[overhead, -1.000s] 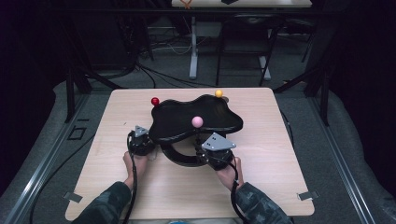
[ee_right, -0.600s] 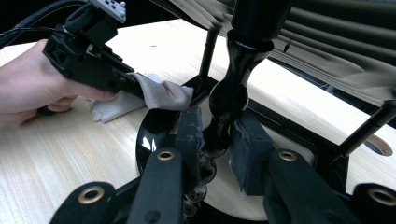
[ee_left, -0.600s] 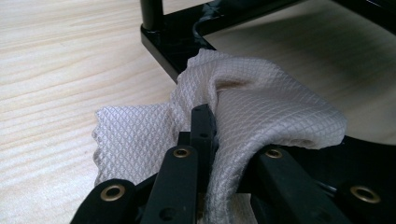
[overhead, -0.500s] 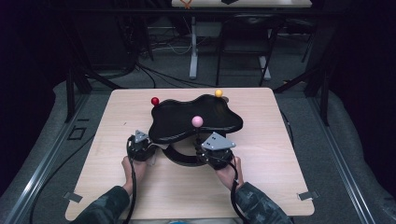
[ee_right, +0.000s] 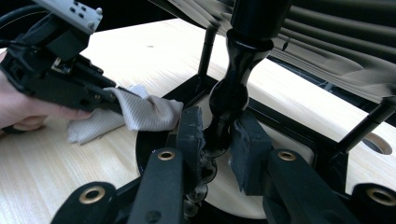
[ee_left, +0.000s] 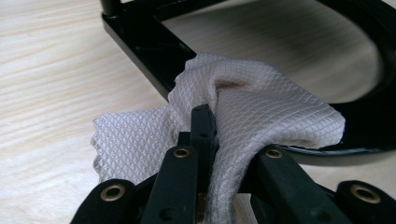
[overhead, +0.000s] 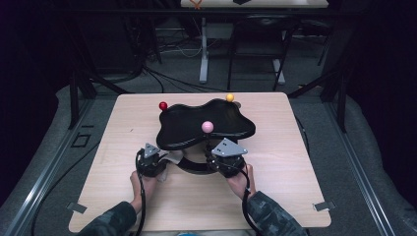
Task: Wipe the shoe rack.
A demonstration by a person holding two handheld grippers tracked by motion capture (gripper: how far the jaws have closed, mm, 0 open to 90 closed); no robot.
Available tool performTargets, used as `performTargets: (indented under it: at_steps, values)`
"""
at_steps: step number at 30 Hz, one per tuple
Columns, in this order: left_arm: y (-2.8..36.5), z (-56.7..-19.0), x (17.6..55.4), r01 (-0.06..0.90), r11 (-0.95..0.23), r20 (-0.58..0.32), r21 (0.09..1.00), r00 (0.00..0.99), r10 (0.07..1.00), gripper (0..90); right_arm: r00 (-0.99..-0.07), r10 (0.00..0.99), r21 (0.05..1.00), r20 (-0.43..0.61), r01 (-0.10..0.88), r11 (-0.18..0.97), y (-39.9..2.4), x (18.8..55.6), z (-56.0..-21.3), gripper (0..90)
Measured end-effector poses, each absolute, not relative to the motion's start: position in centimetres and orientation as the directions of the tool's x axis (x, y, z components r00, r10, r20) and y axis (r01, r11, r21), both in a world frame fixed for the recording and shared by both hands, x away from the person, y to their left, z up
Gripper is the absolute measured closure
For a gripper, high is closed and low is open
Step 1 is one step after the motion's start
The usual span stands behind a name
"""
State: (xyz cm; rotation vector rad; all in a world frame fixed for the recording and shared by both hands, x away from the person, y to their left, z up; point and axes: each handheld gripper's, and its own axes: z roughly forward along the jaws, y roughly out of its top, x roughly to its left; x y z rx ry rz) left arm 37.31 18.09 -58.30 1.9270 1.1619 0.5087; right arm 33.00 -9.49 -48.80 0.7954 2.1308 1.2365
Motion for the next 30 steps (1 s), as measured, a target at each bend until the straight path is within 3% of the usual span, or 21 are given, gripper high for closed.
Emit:
performTargets:
  at_steps: [30]
  values:
    - [13.0, -58.0, 34.2, 0.482, -0.261, -0.065, 0.836, 0.561, 0.825, 83.0, -0.661, 0.735, 0.893, -0.155, 0.224, 0.39, -9.2, 33.9, -48.9, 74.5]
